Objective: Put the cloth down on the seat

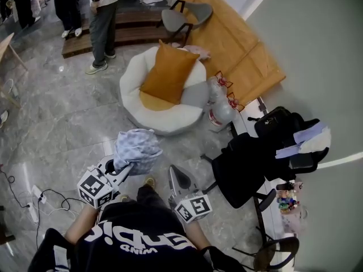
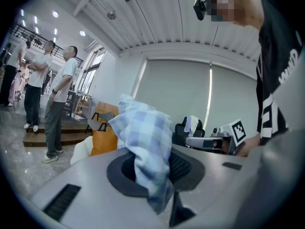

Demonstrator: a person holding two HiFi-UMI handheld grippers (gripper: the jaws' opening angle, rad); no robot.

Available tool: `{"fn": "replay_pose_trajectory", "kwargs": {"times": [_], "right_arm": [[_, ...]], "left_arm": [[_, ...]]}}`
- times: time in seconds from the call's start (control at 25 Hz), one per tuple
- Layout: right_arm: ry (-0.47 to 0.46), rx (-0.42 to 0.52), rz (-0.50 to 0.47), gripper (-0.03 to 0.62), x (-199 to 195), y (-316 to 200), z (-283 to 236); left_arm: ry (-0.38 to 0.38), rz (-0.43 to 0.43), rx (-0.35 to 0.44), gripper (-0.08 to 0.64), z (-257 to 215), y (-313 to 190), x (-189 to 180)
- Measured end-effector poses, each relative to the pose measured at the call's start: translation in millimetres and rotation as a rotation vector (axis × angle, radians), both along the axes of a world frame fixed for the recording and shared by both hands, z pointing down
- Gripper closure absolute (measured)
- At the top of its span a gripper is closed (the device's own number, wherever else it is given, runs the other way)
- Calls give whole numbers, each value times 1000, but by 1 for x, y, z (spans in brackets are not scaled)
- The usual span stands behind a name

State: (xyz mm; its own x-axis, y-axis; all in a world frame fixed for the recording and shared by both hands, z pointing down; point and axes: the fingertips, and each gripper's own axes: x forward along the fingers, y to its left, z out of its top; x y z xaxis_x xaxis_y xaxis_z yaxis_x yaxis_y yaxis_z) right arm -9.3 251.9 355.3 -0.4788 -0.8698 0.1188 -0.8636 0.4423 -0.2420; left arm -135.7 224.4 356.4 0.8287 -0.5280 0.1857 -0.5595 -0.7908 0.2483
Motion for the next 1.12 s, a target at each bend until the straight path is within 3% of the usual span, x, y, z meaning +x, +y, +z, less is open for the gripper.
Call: {"fn": "replay_pose_trajectory", "kwargs": {"times": [0.52, 1.12], "right_arm": [[-14, -2, 12, 572, 63, -56, 10], [-15, 1, -56, 572, 90, -97, 12]], "left_arm": [[-22, 3, 7, 478, 3, -69, 56], [-18, -62, 8, 479, -1, -105, 85]]}}
